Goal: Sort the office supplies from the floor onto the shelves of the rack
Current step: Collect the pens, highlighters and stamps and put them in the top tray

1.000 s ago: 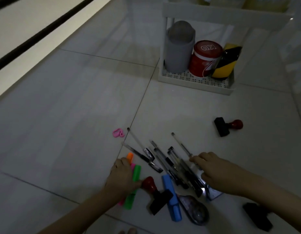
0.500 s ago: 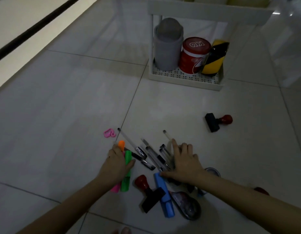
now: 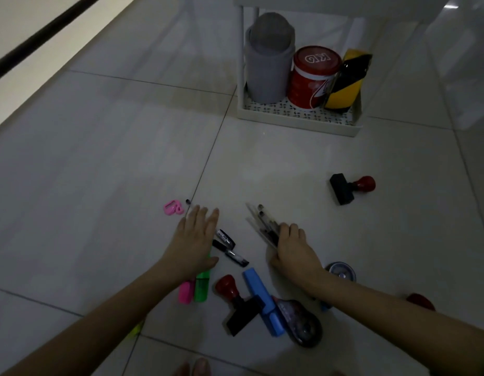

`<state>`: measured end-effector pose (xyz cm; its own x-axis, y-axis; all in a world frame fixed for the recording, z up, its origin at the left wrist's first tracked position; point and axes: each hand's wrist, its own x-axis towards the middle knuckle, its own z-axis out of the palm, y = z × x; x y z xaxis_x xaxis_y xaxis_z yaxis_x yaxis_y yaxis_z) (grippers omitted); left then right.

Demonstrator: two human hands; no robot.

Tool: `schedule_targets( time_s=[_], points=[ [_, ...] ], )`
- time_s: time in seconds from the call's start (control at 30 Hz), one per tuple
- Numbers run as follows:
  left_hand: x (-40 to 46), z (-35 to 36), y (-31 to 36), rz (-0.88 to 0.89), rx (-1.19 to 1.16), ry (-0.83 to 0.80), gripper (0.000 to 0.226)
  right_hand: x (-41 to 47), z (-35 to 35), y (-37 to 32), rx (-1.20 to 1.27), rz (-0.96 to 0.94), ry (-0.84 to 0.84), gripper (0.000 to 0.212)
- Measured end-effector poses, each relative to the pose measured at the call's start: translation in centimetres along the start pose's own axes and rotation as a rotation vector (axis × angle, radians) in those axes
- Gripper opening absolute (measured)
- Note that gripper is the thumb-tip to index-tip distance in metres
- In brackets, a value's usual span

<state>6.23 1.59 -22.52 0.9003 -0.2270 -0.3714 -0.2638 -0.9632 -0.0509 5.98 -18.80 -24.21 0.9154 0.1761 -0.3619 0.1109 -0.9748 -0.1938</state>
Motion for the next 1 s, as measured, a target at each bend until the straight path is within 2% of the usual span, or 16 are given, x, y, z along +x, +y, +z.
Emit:
schedule_targets(
  time_s=[0.03, 0.07, 0.1, 0.2, 0.33, 0.37, 0.47, 0.57, 0.63, 0.73, 0.9, 1.0],
  points=[
    [0.2, 0.0, -0.2, 0.083, 0.035, 0.054, 0.109, 0.0, 0.0, 0.1, 0.012, 0.001, -0.023, 0.046],
    [0.3, 0.1, -0.3, 0.160, 0.097, 0.031, 0.107, 0.2, 0.1, 0.3, 0.013, 0.005, -0.024, 0.041],
    [0.5, 0.8, -0.4, 0.216, 0.155, 0.047, 0.096, 0.3, -0.1, 0.3, 0.009, 0.010, -0.009, 0.038],
    [1.5, 1.3, -0.6, 0.331, 0.134, 0.124, 0.061, 0.8, -0.4, 0.4, 0.025, 0.037, -0.017, 0.033],
    [2.3, 1.4, -0.1, 0.471, 0.185, 0.207, 0.065, 1.1, -1.2, 1.1, 0.115, 0.046, -0.067, 0.032],
    [2.5, 1.4, -0.1, 0.499, 0.196, 0.209, 0.059, 1.1, -1.3, 1.3, 0.146, 0.047, -0.083, 0.031],
    [3.4, 2.3, -0.4, 0.622, 0.257, 0.353, 0.020, 1.0, -1.7, 1.8, 0.244, 0.044, -0.115, 0.019],
    [4.1, 3.0, -1.0, 0.661, 0.302, 0.434, 0.015, 0.8, -2.3, 2.2, 0.380, 0.069, -0.121, 0.021],
    [4.4, 2.9, -0.9, 0.707, 0.296, 0.506, 0.015, 0.9, -2.8, 2.2, 0.528, 0.117, -0.123, 0.020],
    [4.3, 1.7, 0.2, 0.774, 0.236, 0.571, 0.012, 1.0, -3.5, 2.0, 0.941, 0.229, -0.144, 0.011],
    [3.3, -0.4, 3.5, 0.928, 0.139, 0.731, 0.012, 0.6, -4.6, 1.4, 1.548, 0.382, -0.249, 0.017],
    [2.6, -1.2, 5.3, 0.998, 0.121, 0.817, 0.016, 0.1, -5.5, 1.1, 1.736, 0.372, -0.385, 0.023]
  ],
)
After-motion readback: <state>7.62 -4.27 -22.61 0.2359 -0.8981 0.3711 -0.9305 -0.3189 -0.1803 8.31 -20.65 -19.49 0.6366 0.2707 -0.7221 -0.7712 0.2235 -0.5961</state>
